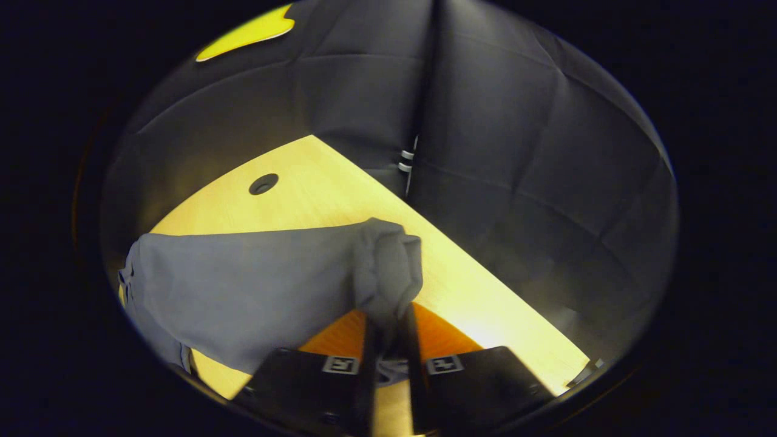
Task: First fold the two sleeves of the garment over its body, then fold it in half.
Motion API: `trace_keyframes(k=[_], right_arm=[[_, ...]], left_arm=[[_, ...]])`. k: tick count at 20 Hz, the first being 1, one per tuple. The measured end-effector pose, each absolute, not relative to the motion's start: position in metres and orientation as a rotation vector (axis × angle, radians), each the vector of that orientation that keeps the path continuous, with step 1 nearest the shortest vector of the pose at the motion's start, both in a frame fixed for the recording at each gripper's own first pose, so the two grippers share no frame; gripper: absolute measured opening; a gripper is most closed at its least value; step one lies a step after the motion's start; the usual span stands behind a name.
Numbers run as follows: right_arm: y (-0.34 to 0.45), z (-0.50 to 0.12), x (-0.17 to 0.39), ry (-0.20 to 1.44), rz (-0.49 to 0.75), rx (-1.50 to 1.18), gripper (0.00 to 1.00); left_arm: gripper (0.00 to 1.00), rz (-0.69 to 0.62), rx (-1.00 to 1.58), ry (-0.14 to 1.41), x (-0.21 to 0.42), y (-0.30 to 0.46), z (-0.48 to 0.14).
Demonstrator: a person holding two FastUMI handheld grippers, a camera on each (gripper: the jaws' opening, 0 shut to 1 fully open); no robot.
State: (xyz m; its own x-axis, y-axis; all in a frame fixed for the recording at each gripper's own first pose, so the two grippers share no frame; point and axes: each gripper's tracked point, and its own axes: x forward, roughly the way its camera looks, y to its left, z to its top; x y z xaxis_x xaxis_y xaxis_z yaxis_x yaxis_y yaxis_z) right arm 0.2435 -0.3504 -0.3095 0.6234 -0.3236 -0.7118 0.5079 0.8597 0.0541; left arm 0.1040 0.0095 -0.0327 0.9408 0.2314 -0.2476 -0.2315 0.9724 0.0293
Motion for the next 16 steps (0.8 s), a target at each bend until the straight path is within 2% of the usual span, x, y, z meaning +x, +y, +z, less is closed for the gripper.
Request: trace_keyframes(k=[1,2,3,4,7,16], right_arm=[[-0.347,-0.31,0.246,0.772,-0.475,0.256,0.19],[-0.345,-0.308,0.247,0.773,-0.468,0.254,0.11],[-0.343,-0.309,0.246,0.784,-0.467,0.265,0.15],[-0.343,-0.306,0.243,0.786,-0.471,0.272,0.08],[-0.339,-0.281,0.243,0.742,-0.472,0.259,0.08],[-0.258,-0.147,0.277,0.546,-0.325,0.145,0.08]], left_arm=[[0.98,0.242,-0.003,0.251,0.103,0.013,-0.032],[0.98,0.247,-0.008,0.251,0.103,0.016,-0.034],[0.98,0.252,-0.014,0.252,0.103,0.019,-0.033],[0.98,0.257,-0.018,0.252,0.102,0.022,-0.034],[0.98,0.262,-0.011,0.235,0.1,0.036,-0.031],[0.98,0.28,-0.069,0.229,0.088,0.078,-0.045]])
